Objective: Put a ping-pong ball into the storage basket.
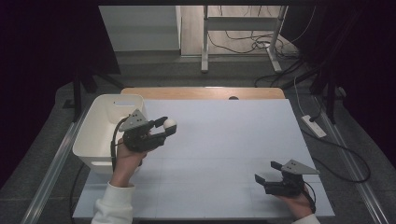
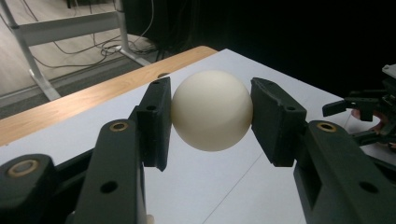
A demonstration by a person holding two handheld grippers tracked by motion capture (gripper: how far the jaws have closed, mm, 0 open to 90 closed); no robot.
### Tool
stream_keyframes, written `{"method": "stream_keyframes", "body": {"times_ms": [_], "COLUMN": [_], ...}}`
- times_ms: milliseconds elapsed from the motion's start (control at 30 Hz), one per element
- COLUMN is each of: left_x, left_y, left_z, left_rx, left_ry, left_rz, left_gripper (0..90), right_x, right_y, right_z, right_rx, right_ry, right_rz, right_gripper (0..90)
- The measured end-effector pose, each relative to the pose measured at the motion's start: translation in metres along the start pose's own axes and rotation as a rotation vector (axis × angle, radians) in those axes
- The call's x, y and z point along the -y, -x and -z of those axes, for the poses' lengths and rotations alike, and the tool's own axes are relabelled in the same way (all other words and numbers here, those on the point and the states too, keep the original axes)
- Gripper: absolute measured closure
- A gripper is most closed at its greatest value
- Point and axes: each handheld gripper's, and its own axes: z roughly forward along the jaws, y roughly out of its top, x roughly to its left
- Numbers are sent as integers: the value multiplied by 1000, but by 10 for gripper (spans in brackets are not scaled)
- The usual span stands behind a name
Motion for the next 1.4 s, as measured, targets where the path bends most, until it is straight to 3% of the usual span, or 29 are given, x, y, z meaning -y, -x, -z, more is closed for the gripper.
{"method": "stream_keyframes", "body": {"times_ms": [900,1400], "left_x": [-1,-3], "left_y": [-18,-23], "left_z": [21,26], "left_rx": [-91,-152], "left_ry": [38,28], "left_rz": [37,49], "left_gripper": [513,513], "right_x": [0,0], "right_y": [0,0], "right_z": [0,0], "right_rx": [0,-3], "right_ry": [-1,2], "right_rz": [3,-3], "right_gripper": [124,124]}}
